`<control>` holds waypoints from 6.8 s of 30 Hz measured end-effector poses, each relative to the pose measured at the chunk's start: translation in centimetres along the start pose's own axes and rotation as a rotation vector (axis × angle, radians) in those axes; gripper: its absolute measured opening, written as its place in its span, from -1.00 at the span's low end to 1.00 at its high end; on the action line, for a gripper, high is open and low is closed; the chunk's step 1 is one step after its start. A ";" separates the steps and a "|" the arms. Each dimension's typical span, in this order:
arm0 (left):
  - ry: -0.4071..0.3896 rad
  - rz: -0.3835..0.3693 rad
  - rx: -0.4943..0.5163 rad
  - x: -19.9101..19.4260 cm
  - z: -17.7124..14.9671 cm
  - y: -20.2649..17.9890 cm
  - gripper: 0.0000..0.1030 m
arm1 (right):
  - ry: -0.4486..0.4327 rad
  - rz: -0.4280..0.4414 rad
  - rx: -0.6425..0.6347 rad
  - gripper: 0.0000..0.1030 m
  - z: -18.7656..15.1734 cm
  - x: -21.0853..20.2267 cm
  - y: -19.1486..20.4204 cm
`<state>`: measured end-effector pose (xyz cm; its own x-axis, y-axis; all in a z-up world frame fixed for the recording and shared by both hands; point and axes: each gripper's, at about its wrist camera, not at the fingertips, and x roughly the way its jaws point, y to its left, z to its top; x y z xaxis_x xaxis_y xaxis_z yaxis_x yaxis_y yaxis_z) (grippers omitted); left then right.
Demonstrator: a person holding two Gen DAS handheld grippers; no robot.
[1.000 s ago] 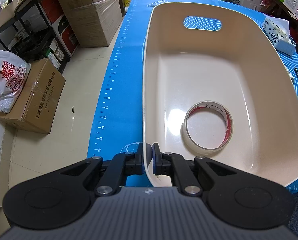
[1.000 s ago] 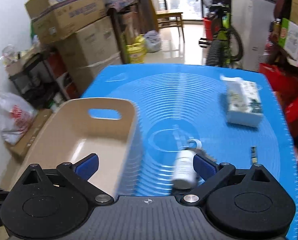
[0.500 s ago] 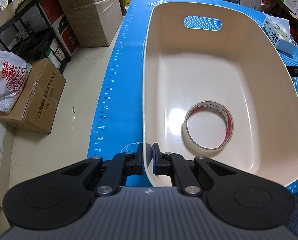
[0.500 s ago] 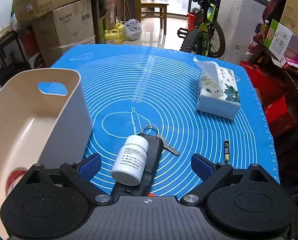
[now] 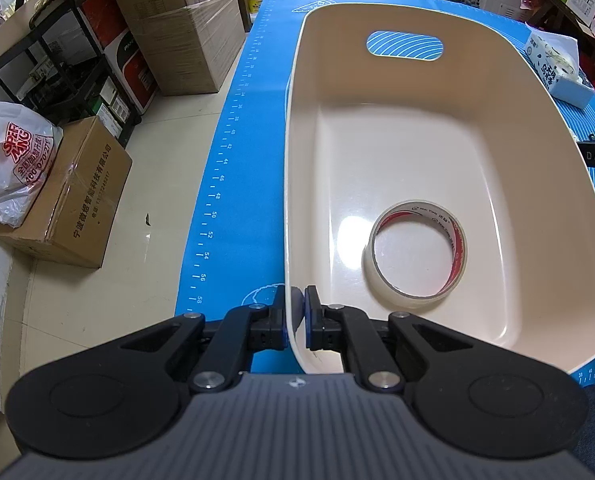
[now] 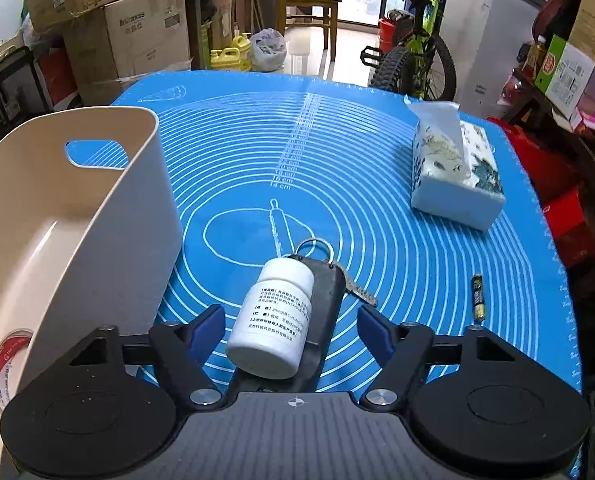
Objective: Organize rigid objects
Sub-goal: 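Move the right gripper to the white pill bottle and grasp it, then lift the pill bottle into the bin and release it inside the tape roll, then move the right gripper to the black remote and grasp it, then carry the remote into the bin and open the right gripper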
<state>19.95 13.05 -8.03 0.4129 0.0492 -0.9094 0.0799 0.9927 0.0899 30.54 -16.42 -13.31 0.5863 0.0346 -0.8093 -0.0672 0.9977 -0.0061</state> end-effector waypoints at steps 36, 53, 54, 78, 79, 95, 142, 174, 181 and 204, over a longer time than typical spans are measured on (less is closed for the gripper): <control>-0.001 0.004 -0.001 -0.1 0.1 0.2 -0.82 | -0.206 0.071 0.005 -0.16 3.1 -8.3 3.5; 0.000 0.006 0.006 -0.3 0.2 0.1 -0.82 | -0.189 0.270 -0.153 -0.16 2.3 -9.6 12.6; 0.000 0.006 0.006 -0.3 0.2 0.1 -0.82 | -0.172 0.274 -0.163 -0.16 2.0 -9.3 13.0; 0.000 0.006 0.006 -0.3 0.2 0.0 -0.82 | 0.196 0.268 -0.250 -0.08 -1.8 -3.9 17.4; 0.000 0.006 0.006 -0.3 0.2 0.0 -0.82 | 0.196 0.271 -0.245 -0.07 -1.9 -3.8 17.4; 0.000 0.007 0.002 -0.2 0.2 -0.2 -0.82 | 0.016 0.404 -0.187 0.74 -0.9 -8.5 13.4; 0.000 0.017 0.006 -0.1 0.1 -0.5 -0.82 | 0.105 0.012 0.080 0.79 -1.7 -0.8 -0.7; 0.000 0.017 0.007 -0.1 0.1 -0.5 -0.81 | 0.071 0.044 0.215 0.02 -1.4 -1.8 -2.8; 0.001 0.016 0.007 -0.1 0.1 -0.5 -0.81 | 0.023 0.033 0.241 0.02 -1.0 -2.8 -3.4; -0.001 0.020 -0.001 -0.2 0.1 -0.4 -0.81 | -0.253 0.254 0.159 0.02 4.0 -12.1 1.9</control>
<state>19.89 12.64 -7.84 0.4152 0.0694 -0.9071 0.0700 0.9917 0.1079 26.56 -14.67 -1.15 0.7489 0.2753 -0.6028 -0.1219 0.9513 0.2830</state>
